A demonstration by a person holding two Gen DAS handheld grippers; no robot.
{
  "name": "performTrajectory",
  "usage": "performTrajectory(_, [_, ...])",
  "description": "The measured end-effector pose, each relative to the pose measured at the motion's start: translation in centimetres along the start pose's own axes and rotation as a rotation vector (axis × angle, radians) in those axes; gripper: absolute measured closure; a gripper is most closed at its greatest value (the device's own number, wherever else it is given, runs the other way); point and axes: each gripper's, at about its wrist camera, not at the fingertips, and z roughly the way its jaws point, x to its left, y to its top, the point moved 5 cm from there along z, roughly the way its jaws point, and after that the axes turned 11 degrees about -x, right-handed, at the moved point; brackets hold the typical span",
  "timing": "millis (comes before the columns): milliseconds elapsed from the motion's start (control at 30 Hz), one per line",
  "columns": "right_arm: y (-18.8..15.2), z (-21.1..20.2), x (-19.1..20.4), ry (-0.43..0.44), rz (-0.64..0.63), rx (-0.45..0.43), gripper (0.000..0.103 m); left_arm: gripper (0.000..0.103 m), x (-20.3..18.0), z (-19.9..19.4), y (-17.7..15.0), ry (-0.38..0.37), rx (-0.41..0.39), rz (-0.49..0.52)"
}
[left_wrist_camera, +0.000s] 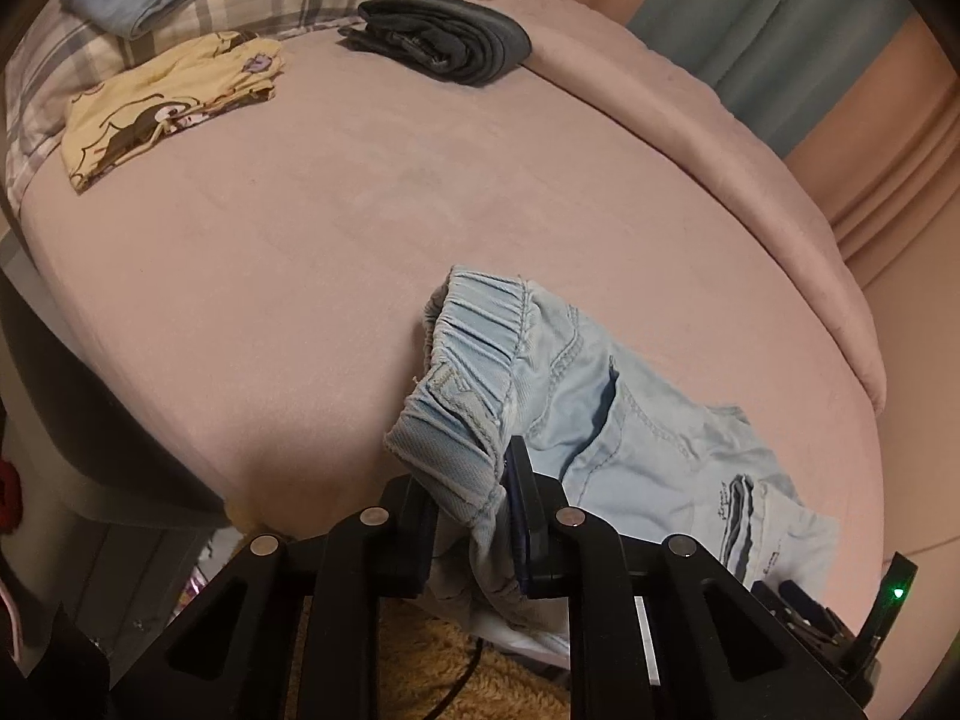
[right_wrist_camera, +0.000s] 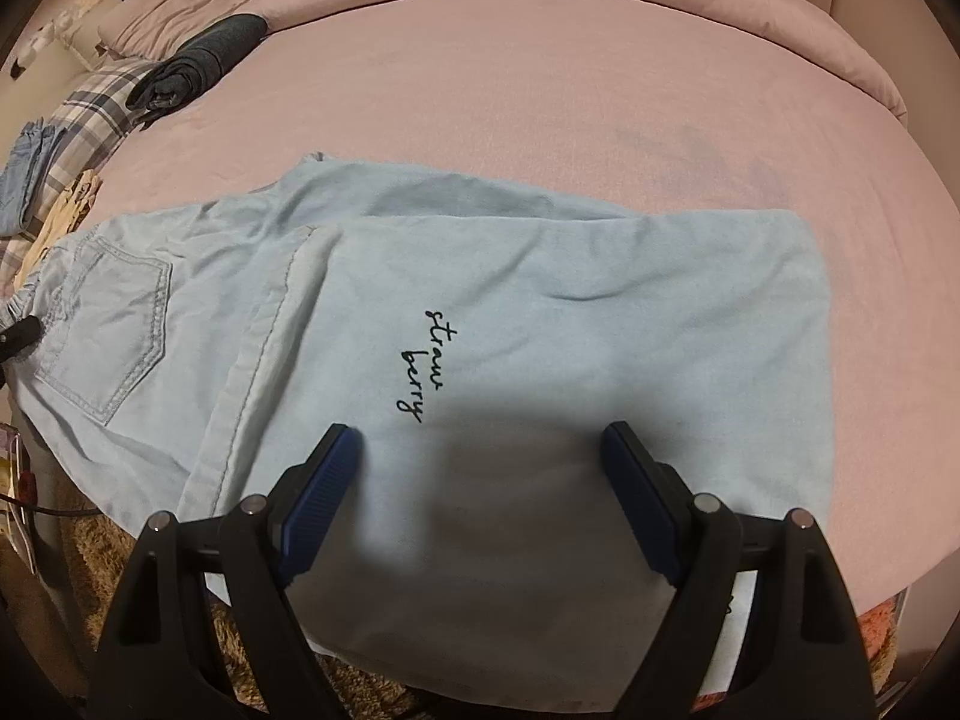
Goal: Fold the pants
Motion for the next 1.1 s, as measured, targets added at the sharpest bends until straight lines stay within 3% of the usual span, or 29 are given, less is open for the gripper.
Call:
performTrajectory(133, [-0.1,-0.9,-0.4,0.026,0.040,0.001,0.020,0.078,0.7,0.0,-0.1,-0.010,0.034,-0.029])
performTrajectory(233, [-0.4,-1.6,-0.7,0.067,0.088,0.009,0.021,0.062,1.8,-0.1,0.0,0.020,0.038,-0.061])
performTrajectory(300, [-0.5,-2.1,-0.5,0.091,0.103,0.008,0.021,0.044,2.5,-0.1,0.5,0.034,0.026,-0.086])
performTrajectory(433, [-0.9,-2.8,0.0,0.088,0.082,-0.001,0.021,0.039,3.3,0.5,1.1,0.019,0.026,-0.123])
performTrajectory(567, [-1.0,-2.8,0.4,0.090,0.076,0.002,0.021,0.037,3.4,2.9,0.6,0.014,0.084,-0.110])
performTrajectory(667, [-1.0,-2.7,0.3,0.089,0.077,0.008,0.021,0.024,4.0,3.9,-0.3,-0.007,0.108,-0.188])
performTrajectory(767, [-1.1,-2.5,0.2,0.087,0.079,0.019,0.021,0.026,4.0,3.9,-0.5,-0.019,0.107,-0.183])
performTrajectory(867, [-1.1,-2.5,0.2,0.084,0.081,0.019,0.021,0.053,3.2,3.7,-0.7,-0.076,0.129,-0.166])
performTrajectory(1033, [-1.1,-2.3,0.4,0.082,0.082,0.017,0.021,0.064,3.4,3.0,-0.5,-0.047,0.095,-0.202])
performTrajectory(1067, [-1.1,-2.3,0.4,0.082,0.082,0.018,0.021,0.079,3.5,2.5,-0.4,-0.008,0.081,-0.205])
performTrajectory(1100, [-1.2,-2.4,0.3,0.082,0.084,0.018,0.021,0.081,3.4,2.1,-0.3,0.001,0.080,-0.204])
